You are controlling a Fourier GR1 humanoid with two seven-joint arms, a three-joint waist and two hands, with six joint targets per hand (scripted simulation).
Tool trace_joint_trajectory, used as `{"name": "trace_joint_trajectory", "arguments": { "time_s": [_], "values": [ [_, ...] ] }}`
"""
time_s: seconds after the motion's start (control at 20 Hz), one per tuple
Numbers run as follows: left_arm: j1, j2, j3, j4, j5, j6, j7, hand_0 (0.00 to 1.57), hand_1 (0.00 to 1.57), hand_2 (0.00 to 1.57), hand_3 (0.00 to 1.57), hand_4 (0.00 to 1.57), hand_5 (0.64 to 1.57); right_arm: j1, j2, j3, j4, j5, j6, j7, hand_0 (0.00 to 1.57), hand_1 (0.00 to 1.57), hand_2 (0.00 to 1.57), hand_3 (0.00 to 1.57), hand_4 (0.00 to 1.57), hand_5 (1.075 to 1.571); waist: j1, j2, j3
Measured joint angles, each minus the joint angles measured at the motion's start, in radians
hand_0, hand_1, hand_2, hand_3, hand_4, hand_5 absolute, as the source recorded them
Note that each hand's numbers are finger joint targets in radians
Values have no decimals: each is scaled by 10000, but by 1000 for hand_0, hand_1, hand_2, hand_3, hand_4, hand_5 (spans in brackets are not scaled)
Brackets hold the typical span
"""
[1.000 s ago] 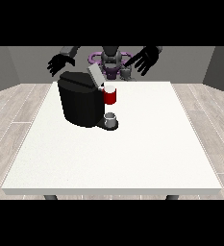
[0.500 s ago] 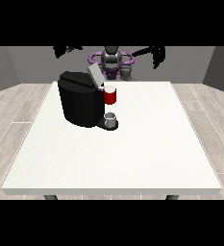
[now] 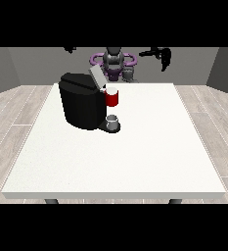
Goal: Insert the coffee pod into the coffee machine and close the lid
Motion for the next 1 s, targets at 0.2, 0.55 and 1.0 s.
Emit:
{"name": "trace_joint_trajectory", "arguments": {
  "time_s": [0.2, 0.55, 1.0],
  "values": [
    [530, -215, -101, -704, 422, -120, 107, 0, 0, 0, 0, 0, 1571, -309, -100, 13, 167, 86, 232, -136, 0, 0, 0, 0, 0, 1571, 262, 274, 1],
    [1418, -310, -745, -2327, 1161, -303, 527, 0, 0, 0, 0, 0, 1571, -703, 61, -160, 1096, 148, 334, -614, 0, 0, 0, 0, 0, 1571, 647, 774, 5],
    [2633, -299, -1428, -4250, 2026, 163, 1199, 0, 0, 0, 0, 0, 1571, -1827, -11, -574, 2333, -37, 567, -593, 0, 0, 0, 0, 0, 1571, 611, 1445, 3]
  ]
}}
